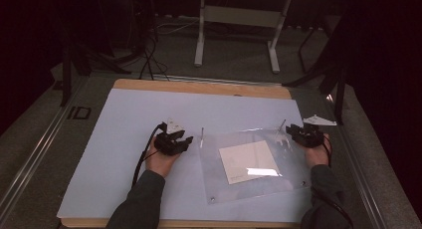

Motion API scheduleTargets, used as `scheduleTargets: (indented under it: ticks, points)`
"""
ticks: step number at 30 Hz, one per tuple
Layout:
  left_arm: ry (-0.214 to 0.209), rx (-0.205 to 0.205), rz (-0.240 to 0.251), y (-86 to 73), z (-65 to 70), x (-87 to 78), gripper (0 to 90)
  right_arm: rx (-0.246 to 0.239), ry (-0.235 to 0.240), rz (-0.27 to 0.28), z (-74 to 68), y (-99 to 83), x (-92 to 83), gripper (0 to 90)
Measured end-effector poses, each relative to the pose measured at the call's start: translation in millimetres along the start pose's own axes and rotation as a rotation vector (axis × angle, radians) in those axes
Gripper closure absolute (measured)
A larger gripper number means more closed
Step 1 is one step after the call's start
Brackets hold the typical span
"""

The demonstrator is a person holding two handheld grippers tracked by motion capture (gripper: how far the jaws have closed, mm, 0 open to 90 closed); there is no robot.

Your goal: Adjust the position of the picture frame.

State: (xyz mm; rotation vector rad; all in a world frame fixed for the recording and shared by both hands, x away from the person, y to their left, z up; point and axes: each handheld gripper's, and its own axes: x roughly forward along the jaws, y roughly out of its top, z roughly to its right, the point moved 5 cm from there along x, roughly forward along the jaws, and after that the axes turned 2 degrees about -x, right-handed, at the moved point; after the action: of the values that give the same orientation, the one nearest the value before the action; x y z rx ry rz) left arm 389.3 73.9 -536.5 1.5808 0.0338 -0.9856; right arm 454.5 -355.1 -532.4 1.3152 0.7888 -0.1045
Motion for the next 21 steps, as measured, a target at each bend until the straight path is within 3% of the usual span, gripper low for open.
scheduleTargets:
  ticks: [4,9,16,21]
  points:
    - [-0.029,0.012,-0.002,3.4,9.7,12.8,57.5,0.008,0.029,0.010,-3.1,3.8,12.8,70.2]
    - [-0.034,0.028,0.001,8.6,15.1,20.8,63.2,0.018,0.025,-0.002,-3.8,4.5,23.9,70.6]
    - [-0.071,-0.023,0.024,10.8,15.6,38.1,70.3,0.079,0.035,0.008,-4.5,3.7,40.3,74.4]
    - [-0.083,-0.037,0.029,10.2,17.5,47.8,75.4,0.071,0.013,-0.006,-7.0,4.8,48.3,77.3]
